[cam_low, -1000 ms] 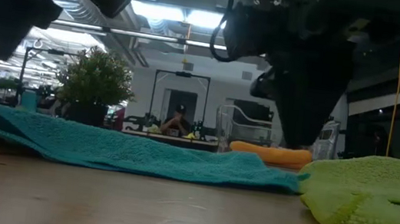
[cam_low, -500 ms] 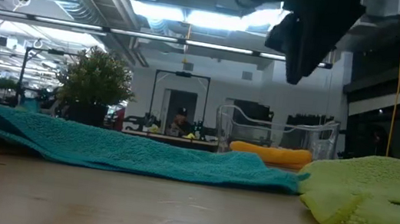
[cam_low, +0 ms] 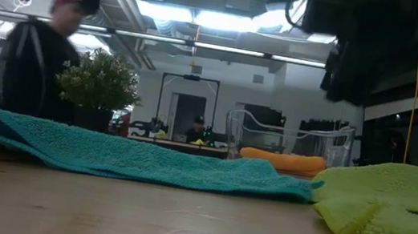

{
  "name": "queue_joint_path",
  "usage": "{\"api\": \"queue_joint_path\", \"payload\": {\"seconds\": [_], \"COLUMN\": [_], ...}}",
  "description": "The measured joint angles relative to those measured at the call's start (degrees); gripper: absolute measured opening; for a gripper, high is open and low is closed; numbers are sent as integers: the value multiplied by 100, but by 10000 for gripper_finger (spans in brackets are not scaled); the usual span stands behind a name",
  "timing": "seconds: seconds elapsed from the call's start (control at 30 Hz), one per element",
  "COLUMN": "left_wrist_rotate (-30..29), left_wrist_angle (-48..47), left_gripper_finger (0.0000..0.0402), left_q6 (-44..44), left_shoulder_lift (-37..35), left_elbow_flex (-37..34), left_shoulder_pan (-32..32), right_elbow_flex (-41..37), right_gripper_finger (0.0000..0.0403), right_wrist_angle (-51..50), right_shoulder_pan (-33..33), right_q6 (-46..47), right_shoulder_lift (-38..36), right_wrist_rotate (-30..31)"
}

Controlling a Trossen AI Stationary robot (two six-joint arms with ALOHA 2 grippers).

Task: Fold microfiber towels
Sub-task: Fold the blue microfiber cloth

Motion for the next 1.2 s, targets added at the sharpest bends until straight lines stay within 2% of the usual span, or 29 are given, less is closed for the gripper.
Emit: {"api": "queue_joint_path", "payload": {"seconds": [0.07, 0.2, 0.4, 0.77, 1.0, 1.2], "left_wrist_rotate": [192, 722, 1134, 993, 748, 665], "left_wrist_angle": [-29, 151, 736, 809, 815, 807], "left_gripper_finger": [142, 142, 140, 135, 135, 135], "left_q6": [108, 326, 350, 336, 340, 343], "left_shoulder_lift": [1, 1, 4, 6, 6, 6], "left_elbow_flex": [-137, -544, -1241, -1739, -1758, -1758], "left_shoulder_pan": [191, 542, 795, 853, 864, 864], "right_elbow_flex": [-239, -359, -361, -265, -220, -220], "right_gripper_finger": [118, 118, 118, 118, 118, 118], "right_wrist_angle": [623, 882, 900, 1149, 1120, 1035], "right_shoulder_pan": [-38, -223, -558, -823, -998, -1045], "right_q6": [244, 699, 1265, 1401, 1250, 1263], "right_shoulder_lift": [109, 321, 626, 1192, 1263, 1265], "right_wrist_rotate": [280, 723, 634, 625, 709, 474]}}
